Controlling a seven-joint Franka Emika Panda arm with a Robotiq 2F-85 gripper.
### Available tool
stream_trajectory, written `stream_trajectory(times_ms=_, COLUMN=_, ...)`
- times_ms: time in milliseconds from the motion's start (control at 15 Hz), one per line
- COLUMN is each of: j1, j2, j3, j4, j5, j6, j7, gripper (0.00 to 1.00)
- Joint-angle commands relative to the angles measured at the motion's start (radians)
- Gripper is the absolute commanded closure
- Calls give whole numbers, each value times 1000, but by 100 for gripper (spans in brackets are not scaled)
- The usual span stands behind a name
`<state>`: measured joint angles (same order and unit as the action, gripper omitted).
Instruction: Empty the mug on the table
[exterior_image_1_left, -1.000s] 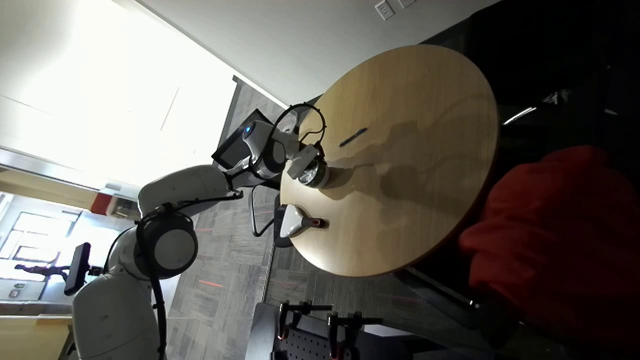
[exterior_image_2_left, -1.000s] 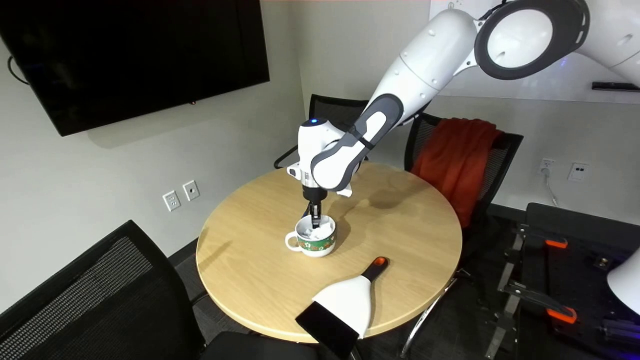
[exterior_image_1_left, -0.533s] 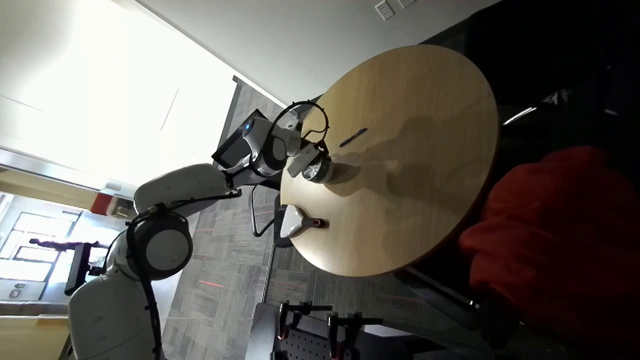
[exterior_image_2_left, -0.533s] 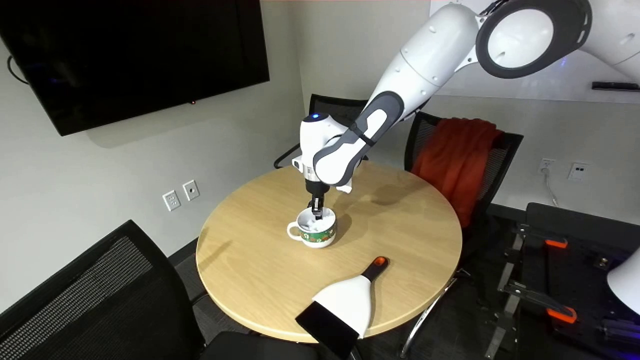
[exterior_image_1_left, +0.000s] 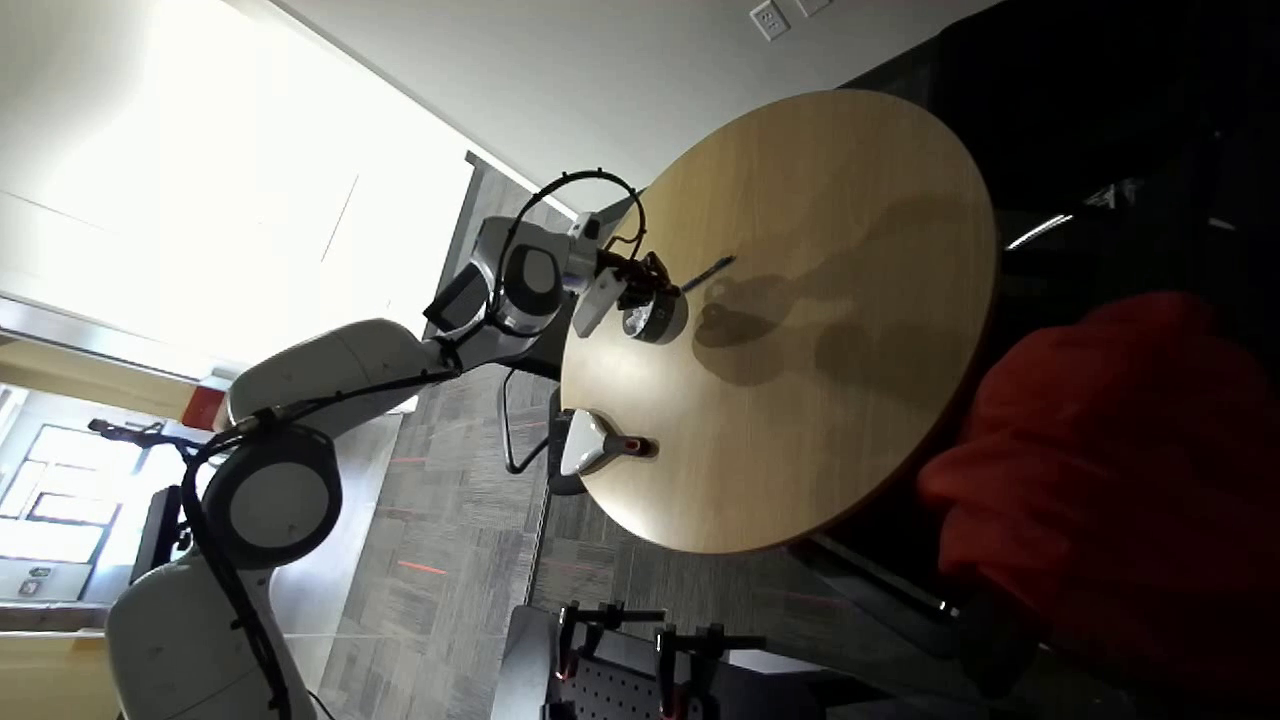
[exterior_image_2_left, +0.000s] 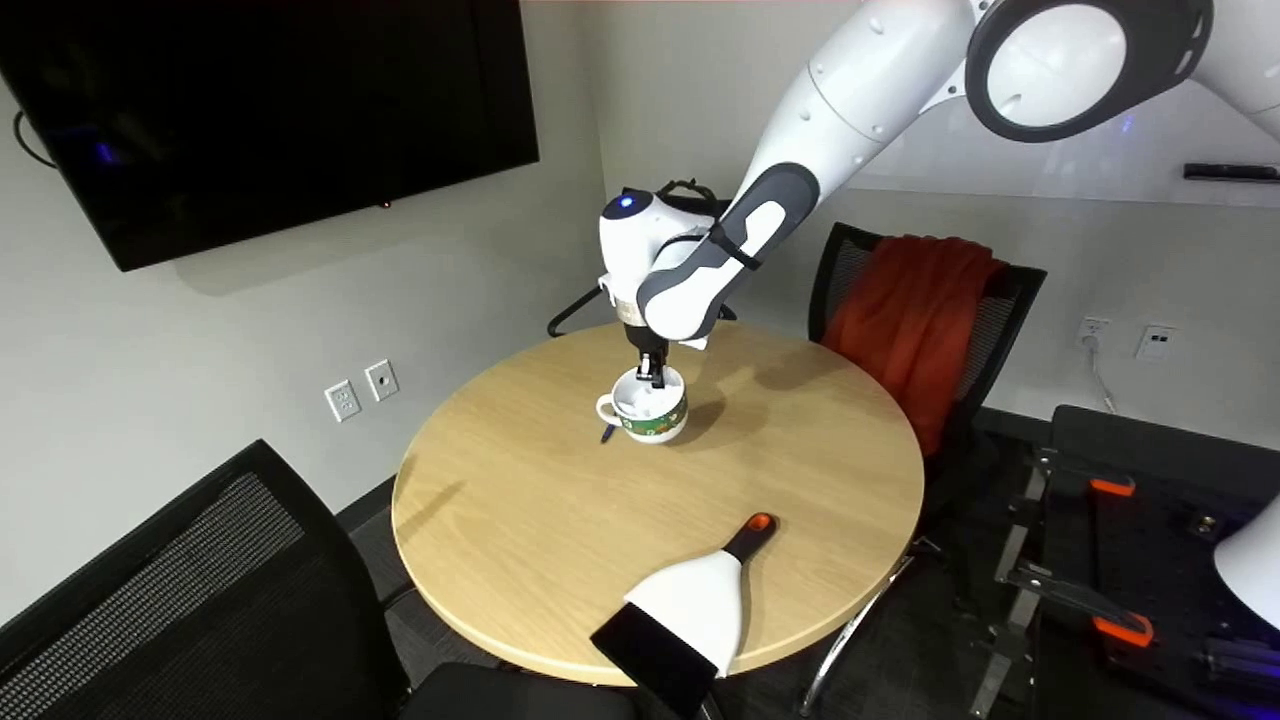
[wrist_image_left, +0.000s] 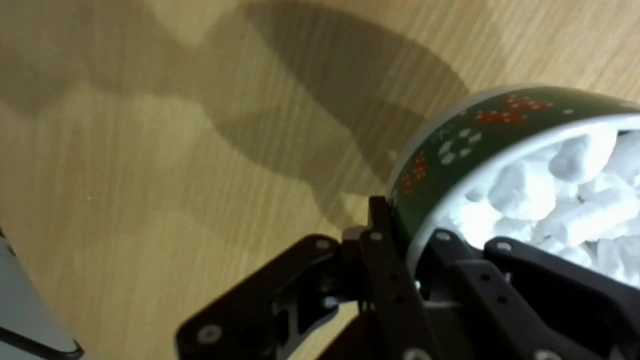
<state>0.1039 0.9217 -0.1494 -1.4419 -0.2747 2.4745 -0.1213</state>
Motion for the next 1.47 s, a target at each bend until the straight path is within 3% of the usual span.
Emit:
stream_trajectory(times_ms=0, j1=102, j2=-81, j3=-115, j4=-52, j5=-129, j6=-128, j7=156, gripper=97)
stream_trajectory(times_ms=400, j1=218, j2=-122, j3=-229, j4=-92, j5=-384, j6=-340, j7=393, gripper=97)
stream_trajectory(times_ms=533, j1=190, j2=-130, j3=-191, j4=-89, j5=-424, j6=-407, j7=385, gripper=97)
stream_trajectory(times_ms=600, j1=155, j2=-78, j3=-151, j4=-39, j5=-419, j6=-369, j7=389, gripper=90)
stream_trajectory(times_ms=933, j1=150, j2=-83, j3=-147, j4=-43, j5=-432, j6=-397, j7=389, gripper=90)
stream_trajectory(times_ms=1000, j1=150, j2=-83, j3=-147, j4=-43, j5=-432, j6=-397, j7=389, gripper=97)
stream_trajectory(times_ms=1133, j1=211, j2=-67, j3=-194, j4=-55, j5=-537, j6=-435, j7=501, gripper=97)
stream_trajectory(times_ms=1400, j1=245, j2=-47, j3=-179, j4=-83, j5=-748, j6=-517, j7=678, gripper=97)
